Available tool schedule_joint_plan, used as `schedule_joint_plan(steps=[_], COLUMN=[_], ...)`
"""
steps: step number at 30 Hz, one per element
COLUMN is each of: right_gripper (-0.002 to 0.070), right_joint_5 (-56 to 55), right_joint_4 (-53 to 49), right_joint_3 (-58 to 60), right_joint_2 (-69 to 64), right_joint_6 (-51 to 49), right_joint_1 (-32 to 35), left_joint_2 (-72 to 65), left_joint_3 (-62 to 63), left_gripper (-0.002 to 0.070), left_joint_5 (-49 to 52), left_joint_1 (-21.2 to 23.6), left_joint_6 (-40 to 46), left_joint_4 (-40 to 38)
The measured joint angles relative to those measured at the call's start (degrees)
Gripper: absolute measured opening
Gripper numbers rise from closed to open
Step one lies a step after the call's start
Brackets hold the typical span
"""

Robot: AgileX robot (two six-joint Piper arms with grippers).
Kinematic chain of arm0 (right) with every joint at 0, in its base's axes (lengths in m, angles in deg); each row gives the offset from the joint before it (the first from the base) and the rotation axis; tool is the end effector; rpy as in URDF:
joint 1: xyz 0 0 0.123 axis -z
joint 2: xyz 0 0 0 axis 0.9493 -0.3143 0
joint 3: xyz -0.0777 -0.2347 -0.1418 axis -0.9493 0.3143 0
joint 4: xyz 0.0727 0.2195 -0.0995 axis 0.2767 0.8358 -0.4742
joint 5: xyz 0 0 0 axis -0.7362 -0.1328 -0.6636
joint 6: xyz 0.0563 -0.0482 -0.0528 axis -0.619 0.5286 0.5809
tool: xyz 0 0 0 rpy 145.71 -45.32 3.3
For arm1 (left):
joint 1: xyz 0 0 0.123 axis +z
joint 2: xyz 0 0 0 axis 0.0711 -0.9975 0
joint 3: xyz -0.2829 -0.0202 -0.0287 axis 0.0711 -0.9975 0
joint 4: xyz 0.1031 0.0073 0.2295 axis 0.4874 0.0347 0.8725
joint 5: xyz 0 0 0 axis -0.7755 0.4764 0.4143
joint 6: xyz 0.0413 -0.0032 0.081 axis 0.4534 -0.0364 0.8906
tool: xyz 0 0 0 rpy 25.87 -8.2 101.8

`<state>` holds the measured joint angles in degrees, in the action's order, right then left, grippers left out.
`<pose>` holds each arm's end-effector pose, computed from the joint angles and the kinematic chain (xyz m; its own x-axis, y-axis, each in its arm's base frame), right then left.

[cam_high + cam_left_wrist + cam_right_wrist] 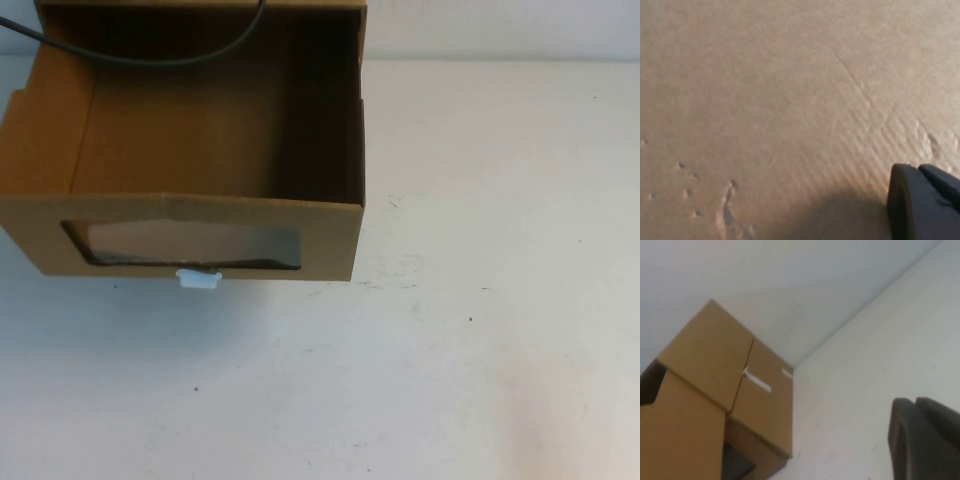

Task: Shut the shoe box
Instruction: Close the shoe box with your right arm

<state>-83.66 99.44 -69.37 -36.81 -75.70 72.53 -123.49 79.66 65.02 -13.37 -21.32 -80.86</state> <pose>0.0563 0.0066 0.1987 -0.0398 0.6718 -0.7396 -0.0540 0.7377 0.6730 0.4196 -0.0999 0.4126 -0.5769 0.2527 -0.7767 0.5050 0.8577 -0.0960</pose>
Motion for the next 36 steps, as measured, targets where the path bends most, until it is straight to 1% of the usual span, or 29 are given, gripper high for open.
schedule_joint_plan(steps=[2,5,11,13,17,20,23,25,26,30,33,36], right_gripper=[-0.0011,-0.0011,-0.0011,-0.0011,-0.0011,-0.0011,-0.0011,-0.0011,-0.0011,-0.0011,-0.0011,-0.0011], right_joint_5=[4.9,15.4,41.8,48.4,54.2,54.9,53.9,53.0,52.7,48.8,41.8,32.9], right_joint_4=[1.4,0.4,-11.2,-14.0,-14.3,-14.3,-15.5,-19.4,-22.2,-34.8,-44.2,-54.0], right_joint_3=[-1.3,-7.4,-27.0,-33.2,-41.9,-47.7,-52.9,-56.8,-58.3,-64.1,-66.1,-66.3], right_joint_2=[0.0,-3.0,-22.2,-29.3,-40.5,-47.5,-53.9,-58.1,-60.0,-66.2,-69.5,-72.4], right_joint_6=[0.1,0.1,0.4,2.6,7.4,8.4,7.8,4.8,3.0,-7.1,-15.4,-23.5], right_joint_1=[0.0,0.0,0.0,0.0,-0.2,-3.1,-9.0,-14.9,-17.7,-32.6,-43.8,-51.7], left_joint_2=[0.0,0.0,0.0,0.0,0.0,0.0,0.0,0.0,0.0,0.0,0.0,0.0], left_joint_3=[0.0,0.0,0.0,0.0,0.0,0.0,0.0,0.0,0.0,0.0,0.0,0.0], left_gripper=[-0.0005,-0.0005,-0.0005,-0.0005,-0.0005,-0.0005,-0.0005,-0.0005,-0.0005,-0.0005,-0.0005,-0.0005], left_joint_5=[0.0,-0.1,-0.1,-0.1,-0.1,-0.1,-0.1,-0.1,-0.1,-0.1,-0.1,-0.1], left_joint_1=[0.0,0.0,0.0,0.0,0.0,0.0,0.0,0.0,0.0,0.0,0.0,0.0], left_joint_6=[0.0,0.0,0.0,0.0,0.1,0.1,0.2,0.2,0.2,0.2,0.2,0.2], left_joint_4=[0.0,0.0,0.0,0.0,0.0,0.0,0.0,0.0,0.0,0.0,0.0,0.0])
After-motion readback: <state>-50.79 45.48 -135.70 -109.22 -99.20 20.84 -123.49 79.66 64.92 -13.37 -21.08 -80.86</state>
